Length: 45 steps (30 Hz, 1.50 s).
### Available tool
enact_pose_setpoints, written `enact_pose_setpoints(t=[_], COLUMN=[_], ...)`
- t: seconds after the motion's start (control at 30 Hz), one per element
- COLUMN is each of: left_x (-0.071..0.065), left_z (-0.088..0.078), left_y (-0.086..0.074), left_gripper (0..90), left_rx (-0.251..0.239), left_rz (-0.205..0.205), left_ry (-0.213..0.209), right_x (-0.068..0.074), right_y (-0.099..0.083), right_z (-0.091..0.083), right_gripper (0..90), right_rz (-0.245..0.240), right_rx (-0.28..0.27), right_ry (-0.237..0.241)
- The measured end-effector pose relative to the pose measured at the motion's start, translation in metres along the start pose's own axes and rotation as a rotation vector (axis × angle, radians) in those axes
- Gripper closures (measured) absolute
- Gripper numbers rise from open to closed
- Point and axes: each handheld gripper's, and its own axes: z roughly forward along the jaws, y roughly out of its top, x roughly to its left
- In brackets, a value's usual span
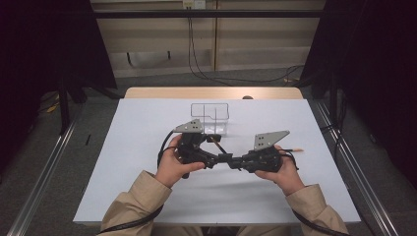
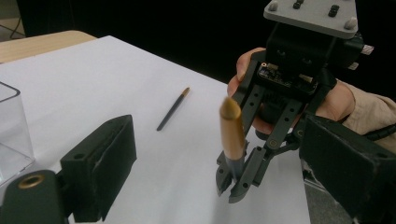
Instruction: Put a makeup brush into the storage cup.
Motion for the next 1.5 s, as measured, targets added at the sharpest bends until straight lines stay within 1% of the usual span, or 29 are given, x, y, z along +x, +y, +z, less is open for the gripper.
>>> enact_pose_setpoints(t=[0.07, 0.13, 0.23, 0.37, 0.43, 0.47, 0.5, 0.53, 0.6, 0.63, 0.77, 0.83, 0.93, 0.97, 1.17, 1.3, 1.4, 1.43, 1.5], left_x=[0.0000, 0.0006, 0.0011, 0.0011, 0.0023, 0.0021, 0.0023, 0.0023, 0.0026, 0.0029, 0.0051, 0.0057, 0.0049, 0.0045, 0.0020, 0.0022, 0.0024, 0.0028, 0.0024], left_z=[0.0000, -0.0004, -0.0006, -0.0006, -0.0008, -0.0007, -0.0006, -0.0004, -0.0005, -0.0008, -0.0024, -0.0034, -0.0047, -0.0047, -0.0034, -0.0032, -0.0034, -0.0032, -0.0027], left_y=[-0.0002, -0.0008, -0.0019, -0.0025, -0.0021, -0.0022, -0.0021, -0.0022, -0.0025, -0.0026, -0.0042, -0.0049, -0.0050, -0.0050, -0.0045, -0.0057, -0.0070, -0.0075, -0.0085], left_gripper=[12.6, 15.1, 18.0, 25.7, 28.2, 30.6, 33.8, 35.2, 37.7, 40.7, 48.5, 54.1, 59.1, 62.1, 73.5, 76.1, 78.7, 79.2, 79.2], left_rx=[-0.005, -0.011, -0.017, -0.027, -0.034, -0.045, -0.045, -0.049, -0.049, -0.050, -0.067, -0.078, -0.077, -0.075, -0.076, -0.097, -0.114, -0.115, -0.122], left_rz=[-0.001, -0.008, -0.008, -0.018, -0.014, -0.015, -0.012, -0.008, 0.000, 0.003, -0.019, -0.025, -0.017, -0.014, -0.017, -0.012, -0.016, -0.017, -0.015], left_ry=[0.005, 0.002, 0.001, 0.001, -0.007, -0.011, -0.018, -0.020, -0.022, -0.018, -0.017, -0.023, -0.021, -0.022, -0.034, -0.032, -0.026, -0.030, -0.024], right_x=[-0.0007, -0.0006, -0.0002, -0.0008, -0.0008, -0.0009, -0.0011, -0.0014, -0.0023, -0.0025, -0.0019, -0.0014, -0.0014, -0.0016, -0.0017, -0.0010, -0.0006, -0.0006, -0.0006], right_y=[0.0000, 0.0002, 0.0013, 0.0026, 0.0027, 0.0028, 0.0027, 0.0026, 0.0024, 0.0026, 0.0037, 0.0041, 0.0046, 0.0047, 0.0051, 0.0061, 0.0072, 0.0075, 0.0080], right_z=[-0.0005, -0.0010, -0.0022, -0.0029, -0.0029, -0.0028, -0.0027, -0.0028, -0.0027, -0.0026, -0.0024, -0.0023, -0.0024, -0.0024, -0.0012, -0.0003, 0.0011, 0.0015, 0.0029], right_gripper=[85.2, 85.2, 85.2, 85.2, 85.2, 85.2, 85.2, 85.2, 85.2, 85.2, 85.2, 85.2, 85.2, 85.2, 85.1, 85.1, 85.1, 85.0, 85.1], right_rz=[0.006, 0.007, 0.009, 0.014, 0.017, 0.019, 0.022, 0.024, 0.031, 0.031, 0.038, 0.037, 0.042, 0.048, 0.058, 0.057, 0.064, 0.066, 0.072], right_rx=[-0.014, -0.023, -0.036, -0.047, -0.055, -0.058, -0.061, -0.064, -0.075, -0.078, -0.093, -0.096, -0.103, -0.107, -0.109, -0.114, -0.118, -0.120, -0.124], right_ry=[0.003, -0.005, -0.019, -0.022, -0.031, -0.034, -0.039, -0.043, -0.042, -0.045, -0.050, -0.059, -0.062, -0.064, -0.063, -0.065, -0.063, -0.062, -0.058])
